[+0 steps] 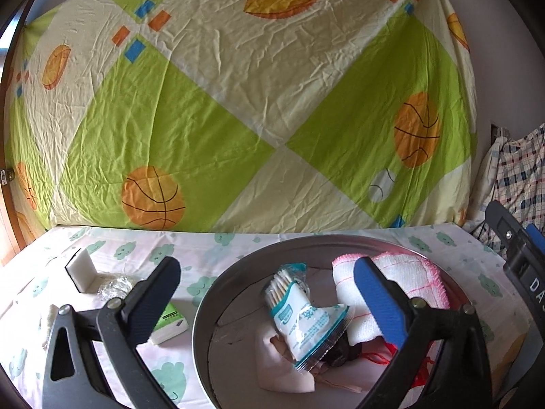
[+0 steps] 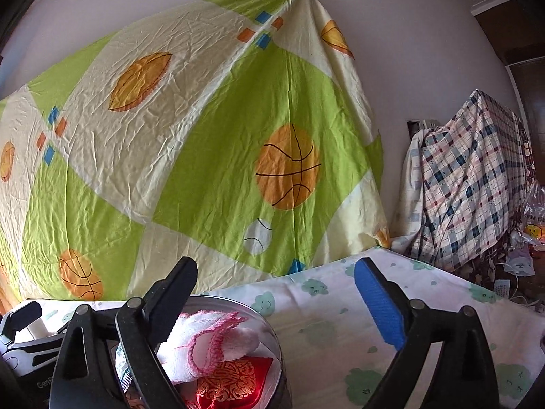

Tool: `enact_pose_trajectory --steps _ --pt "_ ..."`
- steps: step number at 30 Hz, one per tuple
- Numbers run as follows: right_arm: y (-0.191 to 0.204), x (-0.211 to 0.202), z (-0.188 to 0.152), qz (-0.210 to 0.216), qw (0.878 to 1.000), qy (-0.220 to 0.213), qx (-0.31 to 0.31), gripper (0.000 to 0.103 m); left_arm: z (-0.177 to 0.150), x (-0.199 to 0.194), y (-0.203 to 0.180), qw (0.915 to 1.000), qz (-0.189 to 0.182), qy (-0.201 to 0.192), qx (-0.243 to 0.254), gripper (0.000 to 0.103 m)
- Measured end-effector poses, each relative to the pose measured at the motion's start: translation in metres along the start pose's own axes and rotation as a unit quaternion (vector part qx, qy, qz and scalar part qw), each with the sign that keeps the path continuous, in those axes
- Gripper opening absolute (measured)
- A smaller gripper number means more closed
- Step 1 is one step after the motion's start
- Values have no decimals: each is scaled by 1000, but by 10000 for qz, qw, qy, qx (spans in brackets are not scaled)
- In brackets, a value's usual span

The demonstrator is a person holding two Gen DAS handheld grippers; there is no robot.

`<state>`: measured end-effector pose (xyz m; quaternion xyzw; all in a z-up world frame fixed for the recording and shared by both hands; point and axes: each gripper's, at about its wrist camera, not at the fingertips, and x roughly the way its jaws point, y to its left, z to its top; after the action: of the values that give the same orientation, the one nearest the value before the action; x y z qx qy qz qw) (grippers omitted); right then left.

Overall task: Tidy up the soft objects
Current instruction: 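Lift both open tools away from the tin toward the table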

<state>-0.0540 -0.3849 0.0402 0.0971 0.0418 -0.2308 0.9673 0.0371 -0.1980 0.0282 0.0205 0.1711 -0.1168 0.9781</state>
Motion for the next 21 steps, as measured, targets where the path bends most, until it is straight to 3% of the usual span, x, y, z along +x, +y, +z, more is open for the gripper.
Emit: enact_pose_trajectory --steps 8,21 --pt "4 -8 -3 -57 10000 -30 2 95 -6 -3 6 9999 147 -59 -25 103" --pt "21 -36 -10 -230 9985 -449 -223 96 -13 -17 12 9989 176 -426 32 103"
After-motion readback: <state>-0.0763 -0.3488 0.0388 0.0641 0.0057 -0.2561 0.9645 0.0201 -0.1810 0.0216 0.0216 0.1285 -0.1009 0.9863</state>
